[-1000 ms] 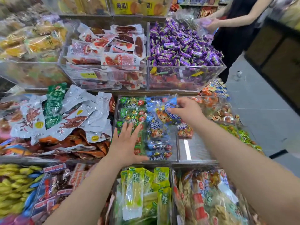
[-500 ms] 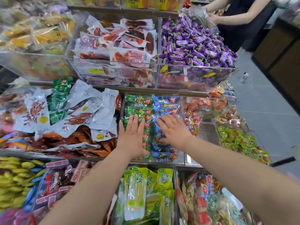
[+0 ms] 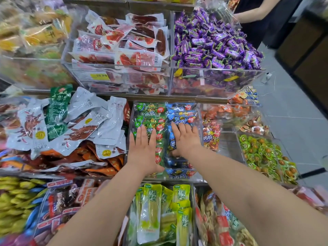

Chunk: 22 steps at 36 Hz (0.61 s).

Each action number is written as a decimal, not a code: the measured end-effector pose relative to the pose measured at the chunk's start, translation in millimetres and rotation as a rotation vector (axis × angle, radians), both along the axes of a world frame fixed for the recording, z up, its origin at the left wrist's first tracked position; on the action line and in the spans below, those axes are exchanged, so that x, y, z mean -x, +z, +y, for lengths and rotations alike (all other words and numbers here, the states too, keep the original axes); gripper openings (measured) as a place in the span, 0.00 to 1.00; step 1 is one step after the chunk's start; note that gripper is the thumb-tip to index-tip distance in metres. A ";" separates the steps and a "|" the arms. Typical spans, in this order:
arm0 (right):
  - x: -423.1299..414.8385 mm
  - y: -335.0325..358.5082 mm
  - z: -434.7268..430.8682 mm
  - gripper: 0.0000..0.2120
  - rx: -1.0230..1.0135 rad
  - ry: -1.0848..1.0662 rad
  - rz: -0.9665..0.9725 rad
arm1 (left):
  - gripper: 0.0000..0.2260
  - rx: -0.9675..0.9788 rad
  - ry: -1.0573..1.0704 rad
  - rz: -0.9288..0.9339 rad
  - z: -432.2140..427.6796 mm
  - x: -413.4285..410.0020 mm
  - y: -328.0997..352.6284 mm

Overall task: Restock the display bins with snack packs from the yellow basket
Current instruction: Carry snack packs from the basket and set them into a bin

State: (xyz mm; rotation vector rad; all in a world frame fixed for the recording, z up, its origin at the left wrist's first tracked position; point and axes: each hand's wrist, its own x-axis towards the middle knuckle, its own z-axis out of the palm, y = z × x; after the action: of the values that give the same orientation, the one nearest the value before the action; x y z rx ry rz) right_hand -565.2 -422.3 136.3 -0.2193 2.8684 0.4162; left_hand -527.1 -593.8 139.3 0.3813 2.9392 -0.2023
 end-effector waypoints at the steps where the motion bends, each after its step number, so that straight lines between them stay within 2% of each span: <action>1: 3.4 1.4 0.5 0.56 -0.002 -0.007 -0.008 | 0.62 0.004 0.005 -0.005 0.1 0.0 0.3; 8: -11.3 -3.2 -6.5 0.57 -0.062 -0.001 -0.020 | 0.64 0.040 0.023 -0.043 5.5 5.3 0.9; 13: -13.1 0.3 -3.4 0.53 -0.009 -0.006 -0.082 | 0.66 0.042 0.021 -0.072 5.0 9.7 0.8; 18: -20.2 17.5 5.5 0.48 0.157 0.053 -0.124 | 0.65 0.048 0.007 -0.121 1.5 6.0 10.3; 22: -33.0 31.4 14.0 0.44 0.363 0.029 -0.066 | 0.64 -0.007 0.018 -0.231 -1.9 3.9 25.5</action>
State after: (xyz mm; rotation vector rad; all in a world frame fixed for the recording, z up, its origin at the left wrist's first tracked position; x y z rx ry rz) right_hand -532.1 -408.3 167.8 -0.3296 2.8564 -0.1092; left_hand -531.0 -595.7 164.8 0.3539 2.7156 -0.1354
